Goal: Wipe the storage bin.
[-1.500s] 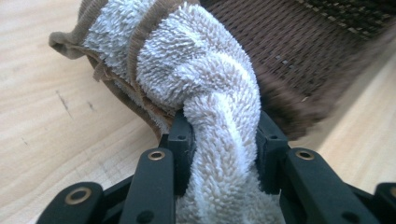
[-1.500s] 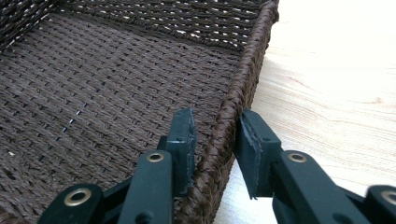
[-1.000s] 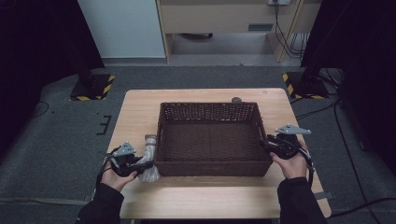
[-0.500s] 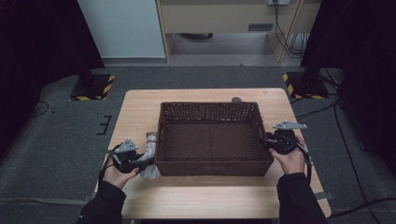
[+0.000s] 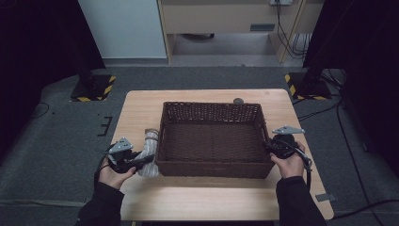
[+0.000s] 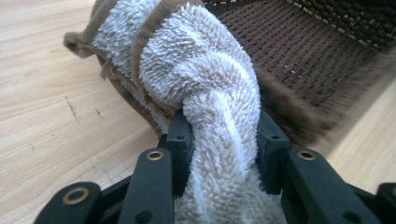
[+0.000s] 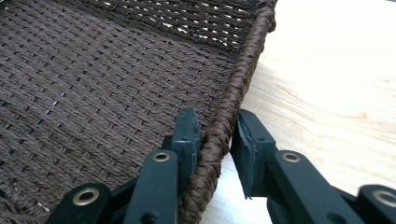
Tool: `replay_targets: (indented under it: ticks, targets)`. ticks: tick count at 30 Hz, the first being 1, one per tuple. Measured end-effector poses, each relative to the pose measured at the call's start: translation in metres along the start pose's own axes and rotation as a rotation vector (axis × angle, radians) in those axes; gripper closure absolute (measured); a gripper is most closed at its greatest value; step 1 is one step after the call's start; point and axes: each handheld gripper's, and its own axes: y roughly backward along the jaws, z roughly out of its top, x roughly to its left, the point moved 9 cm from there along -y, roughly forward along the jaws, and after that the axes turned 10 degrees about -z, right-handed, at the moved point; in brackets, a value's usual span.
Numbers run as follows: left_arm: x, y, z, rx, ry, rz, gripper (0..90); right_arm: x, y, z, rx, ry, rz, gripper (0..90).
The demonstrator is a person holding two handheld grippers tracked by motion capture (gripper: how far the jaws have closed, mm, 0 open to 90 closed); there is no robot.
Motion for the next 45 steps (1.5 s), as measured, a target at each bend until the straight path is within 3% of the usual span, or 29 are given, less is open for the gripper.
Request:
replay_targets:
  ticks: [5, 7, 9, 15, 19, 21, 24, 25, 27, 29, 31, 35, 39, 42, 44, 45]
  targets:
    - [-0.007, 0.01, 0.009, -0.031, -0.024, -0.009, 63.9, -0.001, 0.004, -0.003, 0.002, -0.017, -0.03, 71.3]
    - [-0.009, 0.011, 0.011, -0.034, -0.034, -0.01, 63.9, -0.001, 0.004, -0.004, -0.011, -0.017, -0.016, 70.5]
    - [-0.011, 0.004, 0.005, -0.008, -0.043, -0.004, 63.8, -0.001, 0.004, -0.004, -0.017, -0.042, -0.002, 70.2]
    - [-0.01, -0.009, -0.021, 0.06, -0.033, 0.013, 63.6, -0.001, 0.004, -0.004, -0.02, -0.028, -0.005, 70.2]
    - [-0.007, -0.026, -0.047, 0.158, -0.017, 0.035, 63.6, -0.001, 0.004, -0.004, -0.022, -0.029, -0.005, 70.2]
    - [-0.007, -0.028, -0.05, 0.17, -0.017, 0.04, 63.6, -0.001, 0.004, -0.004, -0.022, -0.03, -0.005, 70.2]
    - [-0.009, -0.024, -0.043, 0.142, -0.017, 0.038, 63.7, -0.001, 0.004, -0.004, -0.024, -0.034, -0.003, 70.1]
    - [-0.012, -0.016, -0.035, 0.102, -0.013, 0.025, 63.7, -0.001, 0.004, -0.004, -0.026, -0.034, -0.003, 70.0]
    - [-0.018, -0.006, -0.025, 0.067, -0.011, 0.009, 63.9, -0.001, 0.004, -0.004, -0.026, -0.035, -0.003, 70.0]
    - [-0.021, -0.001, -0.02, 0.056, -0.016, 0.005, 63.9, -0.001, 0.004, -0.004, -0.026, -0.033, -0.003, 70.0]
    - [-0.029, 0.014, -0.007, 0.024, -0.041, 0.008, 63.9, -0.001, 0.004, -0.005, -0.025, -0.037, -0.002, 69.9]
    - [-0.035, 0.024, 0.003, -0.007, -0.061, 0.014, 63.9, -0.001, 0.004, -0.004, -0.026, -0.034, 0.001, 69.8]
    - [-0.033, 0.012, -0.009, 0.044, -0.056, 0.026, 63.8, -0.001, 0.004, -0.004, -0.029, -0.036, 0.001, 69.7]
    - [-0.024, -0.007, -0.032, 0.105, -0.017, 0.036, 63.7, -0.001, 0.004, -0.004, -0.029, -0.037, 0.002, 69.6]
    - [-0.022, -0.011, -0.038, 0.122, -0.004, 0.039, 63.7, -0.001, 0.004, -0.004, -0.029, -0.037, 0.002, 69.7]
    - [-0.02, -0.019, -0.05, 0.177, 0.006, 0.041, 63.6, -0.001, 0.004, -0.004, -0.028, -0.037, 0.001, 69.7]
